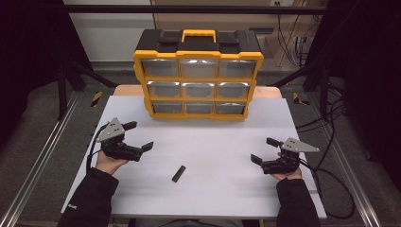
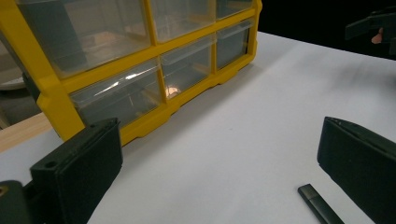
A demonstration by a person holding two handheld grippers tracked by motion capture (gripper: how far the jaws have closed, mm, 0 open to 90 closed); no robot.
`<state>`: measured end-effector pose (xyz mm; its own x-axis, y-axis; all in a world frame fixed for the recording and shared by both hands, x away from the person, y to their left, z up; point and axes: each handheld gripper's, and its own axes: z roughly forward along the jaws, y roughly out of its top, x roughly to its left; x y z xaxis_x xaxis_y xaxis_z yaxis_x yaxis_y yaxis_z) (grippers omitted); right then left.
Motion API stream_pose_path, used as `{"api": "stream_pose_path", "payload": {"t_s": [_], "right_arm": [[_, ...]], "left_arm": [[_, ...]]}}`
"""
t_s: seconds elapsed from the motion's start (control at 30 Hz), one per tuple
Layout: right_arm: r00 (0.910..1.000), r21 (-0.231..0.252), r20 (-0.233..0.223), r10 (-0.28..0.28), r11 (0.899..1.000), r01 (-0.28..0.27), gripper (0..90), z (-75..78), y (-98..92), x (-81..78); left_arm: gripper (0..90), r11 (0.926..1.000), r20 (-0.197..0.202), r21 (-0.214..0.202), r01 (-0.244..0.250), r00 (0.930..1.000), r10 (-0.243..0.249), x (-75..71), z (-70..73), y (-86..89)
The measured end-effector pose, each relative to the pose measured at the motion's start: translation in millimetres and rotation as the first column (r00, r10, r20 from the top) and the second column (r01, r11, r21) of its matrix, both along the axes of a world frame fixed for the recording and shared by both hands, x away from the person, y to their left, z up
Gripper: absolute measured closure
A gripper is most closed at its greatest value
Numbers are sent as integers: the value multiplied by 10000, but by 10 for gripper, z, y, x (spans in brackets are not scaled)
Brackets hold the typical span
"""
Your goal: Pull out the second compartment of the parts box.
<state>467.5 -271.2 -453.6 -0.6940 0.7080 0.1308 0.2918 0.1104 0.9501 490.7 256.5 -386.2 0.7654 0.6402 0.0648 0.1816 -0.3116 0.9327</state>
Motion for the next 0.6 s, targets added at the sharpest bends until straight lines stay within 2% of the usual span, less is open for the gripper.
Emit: {"api": "stream_pose_path", "payload": {"t_s": [0.43,0.6], "right_arm": [[10000,-80,5,40,10000,-40,1,-6,9,3],[10000,-103,2,41,9999,-41,1,-8,11,3]], "left_arm": [[0,9996,150,172,206,9997,-209,65,80,-141],[0,9987,291,421,273,9992,-285,89,135,-223]]}}
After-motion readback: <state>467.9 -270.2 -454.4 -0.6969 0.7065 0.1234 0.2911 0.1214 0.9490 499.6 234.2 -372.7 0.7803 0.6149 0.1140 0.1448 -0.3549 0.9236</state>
